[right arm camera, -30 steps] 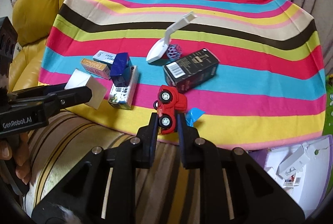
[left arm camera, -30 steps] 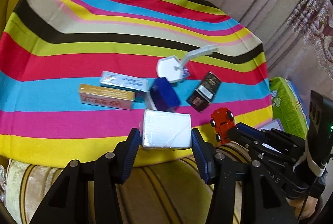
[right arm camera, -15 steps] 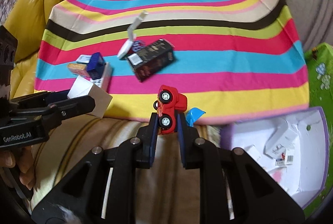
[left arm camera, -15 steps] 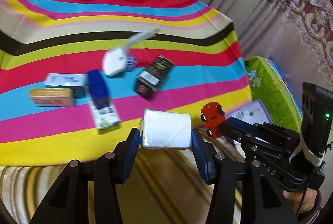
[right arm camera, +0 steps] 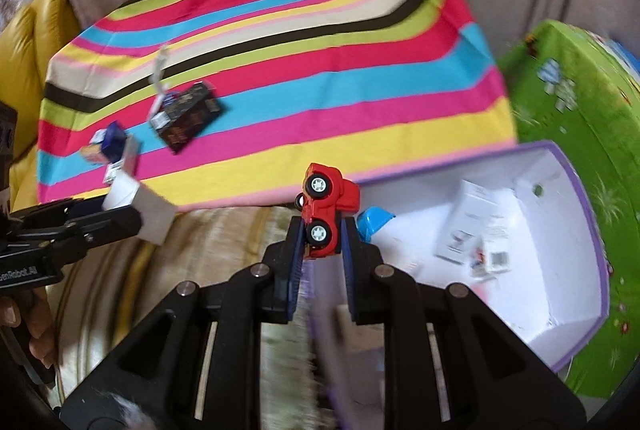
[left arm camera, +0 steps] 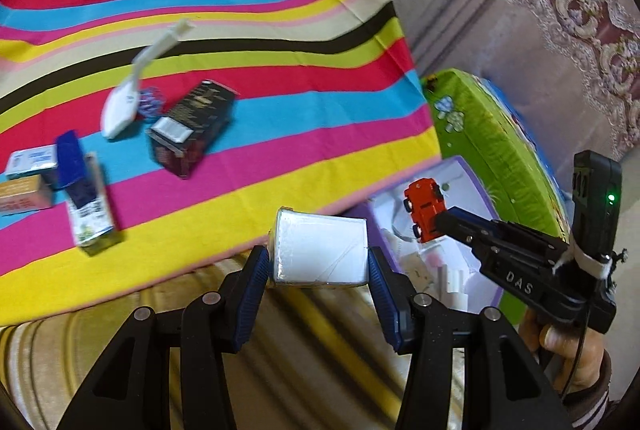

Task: Organize rigid objects
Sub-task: 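Carry cube box with left tool while right tool carries red car to purple box, then open left tool inside purple box while right tool releases red car there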

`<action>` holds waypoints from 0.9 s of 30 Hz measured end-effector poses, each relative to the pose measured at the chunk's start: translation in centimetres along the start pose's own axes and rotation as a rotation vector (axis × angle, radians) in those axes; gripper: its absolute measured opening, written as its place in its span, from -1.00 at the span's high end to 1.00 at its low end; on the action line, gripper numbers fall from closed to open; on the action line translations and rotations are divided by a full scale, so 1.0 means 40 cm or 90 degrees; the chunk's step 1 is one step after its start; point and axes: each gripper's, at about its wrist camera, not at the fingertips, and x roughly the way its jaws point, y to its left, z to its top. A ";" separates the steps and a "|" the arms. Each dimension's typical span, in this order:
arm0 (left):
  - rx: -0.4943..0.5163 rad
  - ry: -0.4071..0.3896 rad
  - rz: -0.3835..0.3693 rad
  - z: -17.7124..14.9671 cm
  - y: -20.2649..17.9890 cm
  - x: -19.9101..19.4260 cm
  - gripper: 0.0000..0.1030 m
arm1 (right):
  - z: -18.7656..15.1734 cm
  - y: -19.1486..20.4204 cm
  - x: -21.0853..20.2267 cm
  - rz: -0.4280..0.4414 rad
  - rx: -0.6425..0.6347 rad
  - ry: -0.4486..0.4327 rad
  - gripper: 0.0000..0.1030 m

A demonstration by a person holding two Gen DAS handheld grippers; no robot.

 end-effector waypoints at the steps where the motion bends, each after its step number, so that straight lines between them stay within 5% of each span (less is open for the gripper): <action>1: 0.004 0.005 -0.005 0.001 -0.013 0.009 0.01 | -0.003 -0.021 -0.002 -0.007 0.010 0.000 0.57; 12: 0.057 0.051 -0.064 0.021 -0.150 0.115 0.01 | -0.012 -0.167 -0.018 -0.059 0.088 -0.010 0.57; 27: 0.071 0.081 -0.127 0.045 -0.217 0.189 -0.04 | -0.020 -0.265 -0.036 -0.100 0.142 -0.017 0.57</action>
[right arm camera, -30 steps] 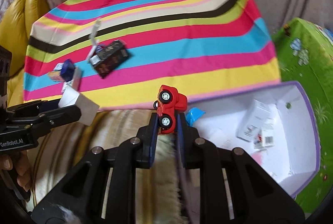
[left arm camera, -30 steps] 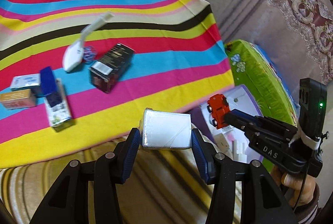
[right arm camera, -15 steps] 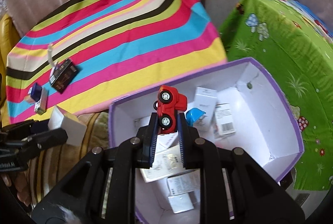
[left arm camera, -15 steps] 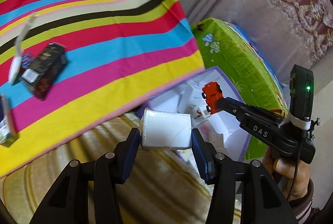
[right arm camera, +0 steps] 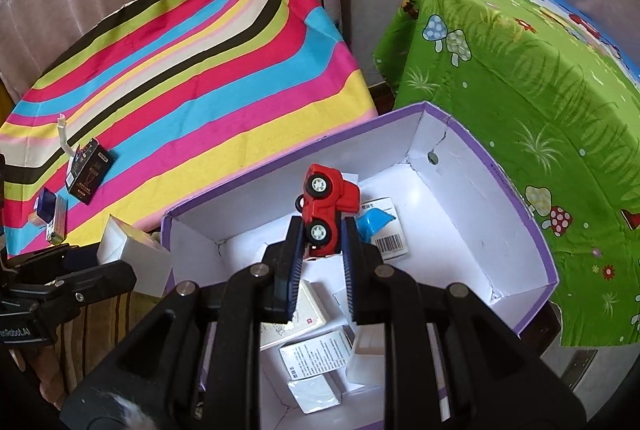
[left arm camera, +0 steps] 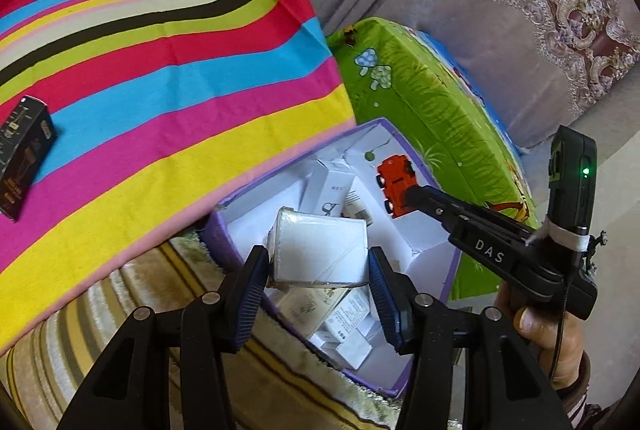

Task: Organize rigid objects
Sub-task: 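Open left tool inside purple box while right tool releases red car there, then move both tools back toward the blue-lidded item and black box on table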

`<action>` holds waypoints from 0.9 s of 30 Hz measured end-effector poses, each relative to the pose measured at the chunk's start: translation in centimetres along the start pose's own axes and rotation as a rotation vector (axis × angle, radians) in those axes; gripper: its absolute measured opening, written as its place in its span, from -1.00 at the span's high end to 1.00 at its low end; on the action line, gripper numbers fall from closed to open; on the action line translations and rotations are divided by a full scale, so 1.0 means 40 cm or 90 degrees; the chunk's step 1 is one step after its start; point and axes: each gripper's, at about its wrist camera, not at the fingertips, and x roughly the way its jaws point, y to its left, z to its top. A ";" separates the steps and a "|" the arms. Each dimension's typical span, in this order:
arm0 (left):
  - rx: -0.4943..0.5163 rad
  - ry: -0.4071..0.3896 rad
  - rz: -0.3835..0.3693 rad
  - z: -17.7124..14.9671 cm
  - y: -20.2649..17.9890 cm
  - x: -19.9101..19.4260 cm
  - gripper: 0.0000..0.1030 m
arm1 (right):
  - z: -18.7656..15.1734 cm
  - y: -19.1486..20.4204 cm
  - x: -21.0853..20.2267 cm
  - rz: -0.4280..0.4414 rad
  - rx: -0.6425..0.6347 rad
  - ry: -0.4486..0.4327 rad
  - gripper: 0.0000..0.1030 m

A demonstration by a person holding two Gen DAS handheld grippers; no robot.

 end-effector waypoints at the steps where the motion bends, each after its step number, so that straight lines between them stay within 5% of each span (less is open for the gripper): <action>1: -0.003 0.001 0.000 0.000 0.001 0.002 -0.11 | -0.001 0.000 0.001 0.000 0.001 0.001 0.56; 11: -0.022 -0.008 0.005 -0.002 0.013 -0.005 -0.19 | -0.002 0.006 -0.001 0.010 0.008 0.006 0.46; 16: 0.015 -0.035 0.044 -0.001 -0.012 -0.033 -0.19 | 0.001 0.026 -0.015 0.013 -0.005 -0.013 -0.16; 19: 0.041 -0.060 0.118 0.000 -0.029 -0.058 -0.19 | 0.005 0.046 -0.031 0.005 -0.021 -0.033 -0.38; 27: 0.058 -0.111 0.176 0.004 -0.006 -0.113 -0.19 | 0.019 0.100 -0.050 -0.016 -0.058 -0.058 -0.65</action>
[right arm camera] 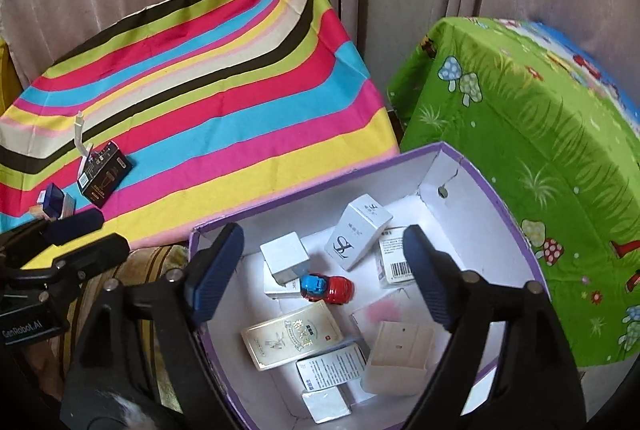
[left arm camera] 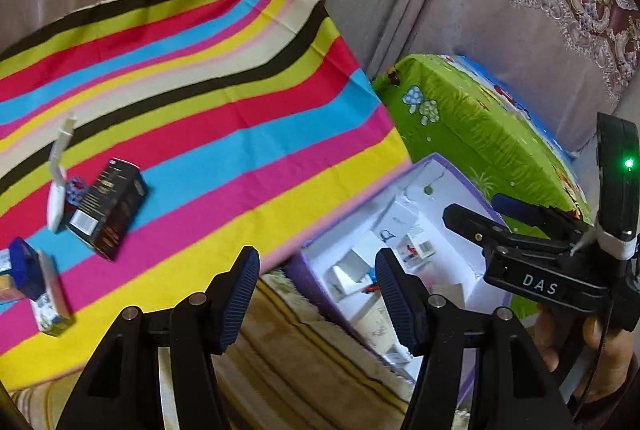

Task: Organize rigid objects
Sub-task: 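Move both tools back toward the blue-lidded item and black box on table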

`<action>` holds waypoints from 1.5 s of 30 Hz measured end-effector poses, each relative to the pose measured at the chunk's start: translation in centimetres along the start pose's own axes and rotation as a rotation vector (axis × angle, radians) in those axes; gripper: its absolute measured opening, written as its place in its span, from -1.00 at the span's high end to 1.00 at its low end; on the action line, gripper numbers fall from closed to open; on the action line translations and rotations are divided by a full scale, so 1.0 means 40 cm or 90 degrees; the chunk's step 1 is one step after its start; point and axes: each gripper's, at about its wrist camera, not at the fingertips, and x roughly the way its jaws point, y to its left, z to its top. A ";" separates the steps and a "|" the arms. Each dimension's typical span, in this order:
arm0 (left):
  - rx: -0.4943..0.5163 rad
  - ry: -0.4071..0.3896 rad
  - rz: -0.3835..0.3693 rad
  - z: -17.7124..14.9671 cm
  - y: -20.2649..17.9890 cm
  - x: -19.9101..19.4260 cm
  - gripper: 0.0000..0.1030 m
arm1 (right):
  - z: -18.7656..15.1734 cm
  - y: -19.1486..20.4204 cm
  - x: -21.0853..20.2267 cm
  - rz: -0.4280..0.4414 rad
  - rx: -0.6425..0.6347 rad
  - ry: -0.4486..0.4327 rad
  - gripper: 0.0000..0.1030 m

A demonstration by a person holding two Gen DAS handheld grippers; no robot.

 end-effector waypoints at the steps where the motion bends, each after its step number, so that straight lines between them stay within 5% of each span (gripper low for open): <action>1: -0.002 0.000 0.012 0.001 0.011 -0.006 -0.19 | 0.002 0.009 -0.002 0.002 -0.004 -0.003 -0.65; 14: -0.049 -0.022 0.018 -0.015 0.108 -0.031 -0.19 | 0.001 0.096 0.014 0.035 -0.032 0.019 -0.66; 29: -0.234 -0.122 0.191 -0.038 0.394 -0.143 -0.18 | -0.011 0.129 0.049 0.049 -0.021 0.053 -0.66; 45: -0.337 -0.073 0.202 -0.097 0.530 -0.124 -0.06 | 0.023 0.239 0.081 0.098 -0.028 0.054 -0.66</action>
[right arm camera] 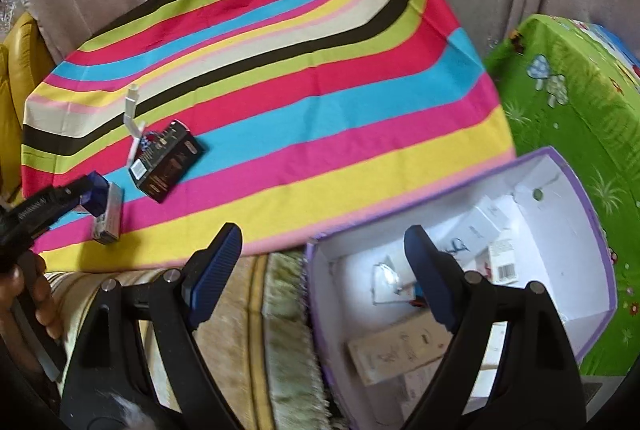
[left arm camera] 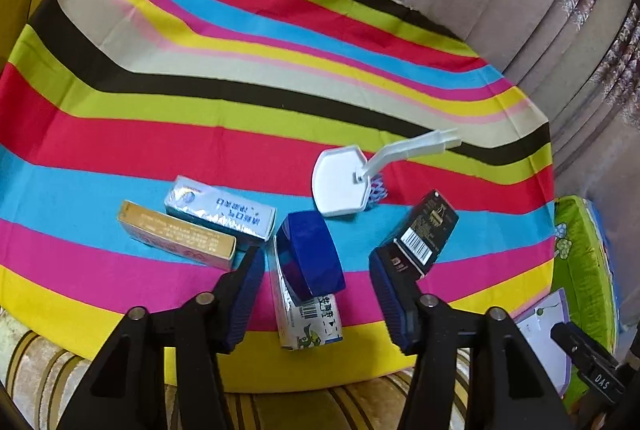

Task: Organize rigid objects
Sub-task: 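Move both tools back toward the blue-lidded item and black box on table, then grasp blue-lidded container with left tool while right tool grasps black printed box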

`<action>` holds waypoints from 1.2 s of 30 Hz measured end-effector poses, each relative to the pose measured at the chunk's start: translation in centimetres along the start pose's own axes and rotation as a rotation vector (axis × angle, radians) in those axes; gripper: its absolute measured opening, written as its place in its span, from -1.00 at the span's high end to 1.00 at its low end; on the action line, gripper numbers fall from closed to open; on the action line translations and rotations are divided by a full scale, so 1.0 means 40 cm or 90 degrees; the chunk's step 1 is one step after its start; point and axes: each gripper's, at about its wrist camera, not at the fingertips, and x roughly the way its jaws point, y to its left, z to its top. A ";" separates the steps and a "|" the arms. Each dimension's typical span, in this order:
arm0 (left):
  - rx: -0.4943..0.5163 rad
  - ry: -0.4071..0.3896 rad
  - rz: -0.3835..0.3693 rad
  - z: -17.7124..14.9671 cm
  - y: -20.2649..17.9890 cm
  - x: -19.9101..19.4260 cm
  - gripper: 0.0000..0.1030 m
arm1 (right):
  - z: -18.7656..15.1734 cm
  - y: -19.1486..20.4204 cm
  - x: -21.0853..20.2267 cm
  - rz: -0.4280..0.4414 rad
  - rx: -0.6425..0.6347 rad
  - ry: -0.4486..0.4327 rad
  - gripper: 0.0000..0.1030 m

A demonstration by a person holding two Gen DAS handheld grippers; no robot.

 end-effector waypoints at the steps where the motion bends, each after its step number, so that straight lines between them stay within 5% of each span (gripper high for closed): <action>1: 0.003 0.001 0.002 0.000 -0.002 0.001 -0.06 | 0.003 0.005 0.003 0.001 -0.001 0.001 -0.66; 15: 0.016 0.030 0.019 0.003 0.001 0.043 0.37 | 0.067 0.187 0.054 0.007 -0.045 0.002 -0.66; 24: 0.007 0.015 -0.013 0.001 0.009 0.031 0.45 | 0.097 0.313 0.123 0.009 -0.039 0.032 -0.66; 36: -0.045 -0.045 -0.035 0.002 0.047 -0.011 0.46 | 0.146 0.365 0.218 -0.017 0.007 0.060 -0.66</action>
